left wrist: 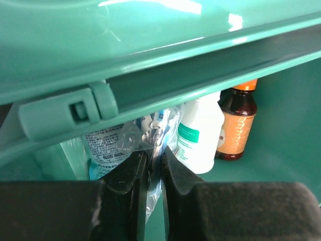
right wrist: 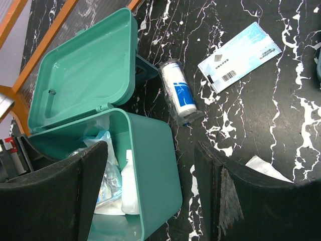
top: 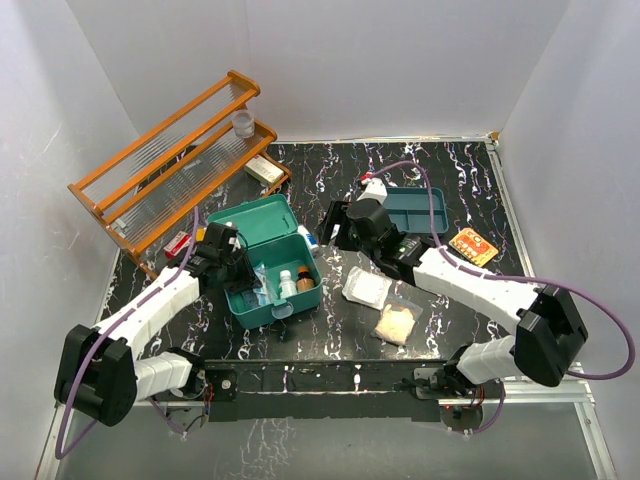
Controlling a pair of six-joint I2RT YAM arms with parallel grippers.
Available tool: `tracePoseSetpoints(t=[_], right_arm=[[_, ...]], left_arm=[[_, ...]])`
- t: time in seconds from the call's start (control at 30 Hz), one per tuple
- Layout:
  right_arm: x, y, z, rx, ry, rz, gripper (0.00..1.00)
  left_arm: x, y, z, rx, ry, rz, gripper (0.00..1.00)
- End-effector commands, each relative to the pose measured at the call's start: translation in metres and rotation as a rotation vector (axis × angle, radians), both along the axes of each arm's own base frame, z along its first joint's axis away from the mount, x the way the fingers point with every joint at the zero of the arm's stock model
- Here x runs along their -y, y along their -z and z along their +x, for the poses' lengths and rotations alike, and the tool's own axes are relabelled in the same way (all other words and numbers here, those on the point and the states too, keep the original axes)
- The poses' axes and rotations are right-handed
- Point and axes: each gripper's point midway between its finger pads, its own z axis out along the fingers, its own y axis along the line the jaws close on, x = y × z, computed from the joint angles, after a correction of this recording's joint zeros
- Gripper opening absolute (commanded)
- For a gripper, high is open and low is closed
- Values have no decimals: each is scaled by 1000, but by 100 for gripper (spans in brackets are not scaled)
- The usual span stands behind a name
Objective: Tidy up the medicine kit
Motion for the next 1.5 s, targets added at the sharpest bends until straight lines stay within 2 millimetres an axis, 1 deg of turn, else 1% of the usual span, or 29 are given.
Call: tracePoseSetpoints(t=[0.0, 0.13, 0.2, 0.23, 0.33, 0.5, 0.57, 0.67, 0.77, 0.87, 0.97, 1.0, 1.07, 1.17, 1.37, 1.47], right_arm=[[-6, -8, 11, 52, 8, 19, 68], [-16, -14, 9, 66, -37, 82, 68], [-17, -14, 9, 68, -39, 108, 68], [-17, -15, 9, 67, -38, 113, 68], [-16, -13, 11, 61, -31, 113, 68], [-6, -3, 13, 34, 14, 80, 68], [-2, 3, 14, 19, 31, 70, 68], [1, 9, 15, 8, 35, 61, 68], [3, 15, 14, -6, 36, 43, 67], [8, 22, 14, -18, 51, 24, 67], [15, 28, 13, -28, 71, 5, 67], [17, 30, 13, -31, 77, 0, 67], [19, 33, 12, -39, 81, -6, 67], [19, 37, 11, -51, 78, -6, 67], [18, 39, 11, -57, 71, -8, 67], [19, 39, 10, -56, 71, -13, 67]], left_arm=[[-19, -4, 8, 36, -25, 110, 18], [-27, -14, 6, 6, -58, 151, 38], [-29, -23, 7, 6, -71, 161, 45], [-31, -25, 6, 0, -77, 172, 46], [-33, -37, 7, 4, -83, 182, 46], [-26, -52, 14, 42, -61, 148, 36], [-19, -55, 18, 67, -30, 119, 32], [-5, -50, 22, 81, 13, 63, 30], [1, -41, 24, 74, 31, 66, 27], [-3, -26, 21, 23, 15, 123, 24], [-21, -7, 11, -61, -50, 228, 23], [-26, -4, 8, -82, -70, 249, 23], [-28, -2, 5, -102, -83, 268, 28], [-28, -1, 5, -109, -84, 275, 33], [-29, 17, 3, -141, -88, 295, 34], [-25, 11, 6, -134, -83, 284, 38]])
